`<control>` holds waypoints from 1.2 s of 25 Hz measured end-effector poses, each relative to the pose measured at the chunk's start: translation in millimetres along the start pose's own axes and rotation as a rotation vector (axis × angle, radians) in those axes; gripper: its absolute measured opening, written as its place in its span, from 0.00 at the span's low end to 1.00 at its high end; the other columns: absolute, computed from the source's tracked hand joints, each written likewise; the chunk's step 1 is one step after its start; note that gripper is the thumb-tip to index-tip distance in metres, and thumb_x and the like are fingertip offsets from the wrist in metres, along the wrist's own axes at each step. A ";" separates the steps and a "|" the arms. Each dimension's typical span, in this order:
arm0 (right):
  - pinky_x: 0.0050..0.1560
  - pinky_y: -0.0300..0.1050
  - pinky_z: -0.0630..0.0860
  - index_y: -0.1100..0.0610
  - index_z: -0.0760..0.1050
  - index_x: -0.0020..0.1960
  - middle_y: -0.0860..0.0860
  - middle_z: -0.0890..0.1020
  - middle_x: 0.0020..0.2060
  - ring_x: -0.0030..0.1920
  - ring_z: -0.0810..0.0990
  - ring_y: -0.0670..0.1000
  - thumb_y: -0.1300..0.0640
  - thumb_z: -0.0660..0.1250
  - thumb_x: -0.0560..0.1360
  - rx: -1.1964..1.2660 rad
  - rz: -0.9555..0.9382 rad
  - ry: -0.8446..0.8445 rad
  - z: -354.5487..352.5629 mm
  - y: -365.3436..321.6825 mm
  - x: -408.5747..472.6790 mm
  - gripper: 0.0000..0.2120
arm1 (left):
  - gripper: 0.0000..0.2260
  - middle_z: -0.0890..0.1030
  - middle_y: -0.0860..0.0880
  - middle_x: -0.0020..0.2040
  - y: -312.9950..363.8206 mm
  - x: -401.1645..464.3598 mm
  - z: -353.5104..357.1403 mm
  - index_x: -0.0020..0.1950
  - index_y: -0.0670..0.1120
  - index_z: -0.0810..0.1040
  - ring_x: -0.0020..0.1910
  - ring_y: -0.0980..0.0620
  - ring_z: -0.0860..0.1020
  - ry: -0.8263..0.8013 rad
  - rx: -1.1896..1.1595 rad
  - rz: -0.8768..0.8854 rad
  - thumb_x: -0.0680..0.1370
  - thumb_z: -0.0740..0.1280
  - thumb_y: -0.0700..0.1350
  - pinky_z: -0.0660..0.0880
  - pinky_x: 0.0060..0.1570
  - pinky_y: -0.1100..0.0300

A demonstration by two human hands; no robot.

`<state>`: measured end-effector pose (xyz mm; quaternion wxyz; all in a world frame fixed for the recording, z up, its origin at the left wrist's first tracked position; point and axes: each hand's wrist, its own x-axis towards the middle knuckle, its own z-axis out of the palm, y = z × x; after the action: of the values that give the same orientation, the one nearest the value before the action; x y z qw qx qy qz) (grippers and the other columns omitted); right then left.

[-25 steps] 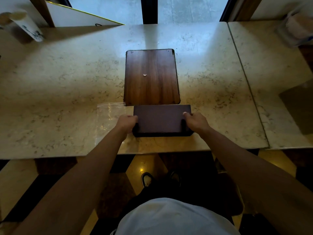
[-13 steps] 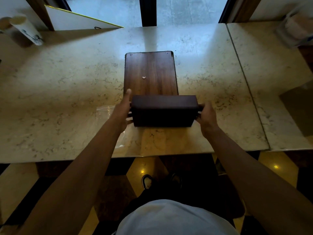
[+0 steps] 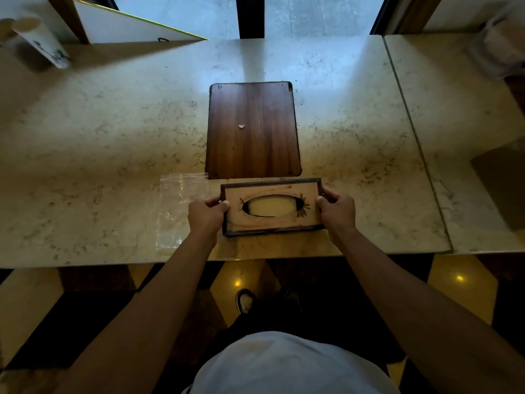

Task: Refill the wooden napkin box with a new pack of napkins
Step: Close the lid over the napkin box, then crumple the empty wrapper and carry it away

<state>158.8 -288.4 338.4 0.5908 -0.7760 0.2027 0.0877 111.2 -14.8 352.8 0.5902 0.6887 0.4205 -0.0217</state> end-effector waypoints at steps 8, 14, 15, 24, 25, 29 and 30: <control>0.52 0.53 0.84 0.56 0.79 0.65 0.52 0.86 0.55 0.51 0.84 0.48 0.60 0.67 0.78 -0.143 0.036 0.056 2.4 3.5 2.3 0.16 | 0.16 0.83 0.40 0.61 13.5 11.3 7.2 0.65 0.41 0.80 0.58 0.44 0.82 0.018 0.147 -0.042 0.77 0.72 0.38 0.81 0.57 0.48; 0.53 0.52 0.83 0.57 0.78 0.66 0.52 0.85 0.57 0.52 0.84 0.49 0.60 0.67 0.77 -0.164 0.033 0.055 1.3 1.7 0.3 0.17 | 0.16 0.82 0.39 0.61 14.3 16.1 5.1 0.63 0.41 0.80 0.59 0.43 0.81 -0.014 0.089 -0.094 0.76 0.72 0.35 0.81 0.58 0.45; 0.54 0.52 0.83 0.57 0.78 0.66 0.53 0.85 0.58 0.53 0.83 0.49 0.60 0.67 0.78 -0.163 0.030 0.044 0.1 1.7 -0.1 0.17 | 0.16 0.82 0.39 0.61 14.4 16.2 5.0 0.63 0.42 0.80 0.59 0.43 0.81 -0.013 0.090 -0.093 0.76 0.72 0.36 0.81 0.58 0.45; 0.60 0.52 0.79 0.59 0.74 0.70 0.58 0.81 0.62 0.58 0.81 0.55 0.60 0.67 0.78 -0.327 -0.001 0.001 -2.8 -11.6 -4.2 0.21 | 0.15 0.83 0.41 0.60 16.1 9.0 1.0 0.62 0.42 0.82 0.58 0.44 0.82 -0.008 0.226 0.006 0.76 0.73 0.39 0.81 0.57 0.46; 0.61 0.51 0.78 0.59 0.73 0.71 0.59 0.78 0.64 0.59 0.80 0.56 0.60 0.68 0.77 -0.407 -0.003 0.023 -1.4 -18.0 -3.5 0.23 | 0.13 0.84 0.41 0.59 18.5 9.3 -0.5 0.61 0.42 0.82 0.56 0.44 0.82 -0.011 0.244 0.019 0.76 0.73 0.38 0.82 0.56 0.46; 0.64 0.47 0.73 0.56 0.71 0.71 0.59 0.70 0.67 0.64 0.73 0.56 0.60 0.68 0.76 -0.523 -0.209 0.024 26.5 -55.6 -6.4 0.24 | 0.08 0.85 0.42 0.47 34.3 10.8 -20.8 0.54 0.41 0.84 0.43 0.48 0.84 0.011 0.177 0.072 0.77 0.70 0.37 0.84 0.48 0.48; 0.63 0.46 0.73 0.56 0.73 0.70 0.57 0.71 0.65 0.64 0.73 0.55 0.59 0.68 0.76 -0.520 -0.275 -0.011 38.8 -64.3 -9.5 0.22 | 0.07 0.85 0.42 0.46 37.1 10.5 -29.8 0.54 0.41 0.84 0.43 0.47 0.84 0.019 0.149 0.073 0.77 0.69 0.37 0.84 0.47 0.50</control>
<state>181.1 -235.3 387.6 0.3795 -0.9211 0.0631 0.0599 126.5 17.6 385.7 0.5339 0.7457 0.3978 -0.0248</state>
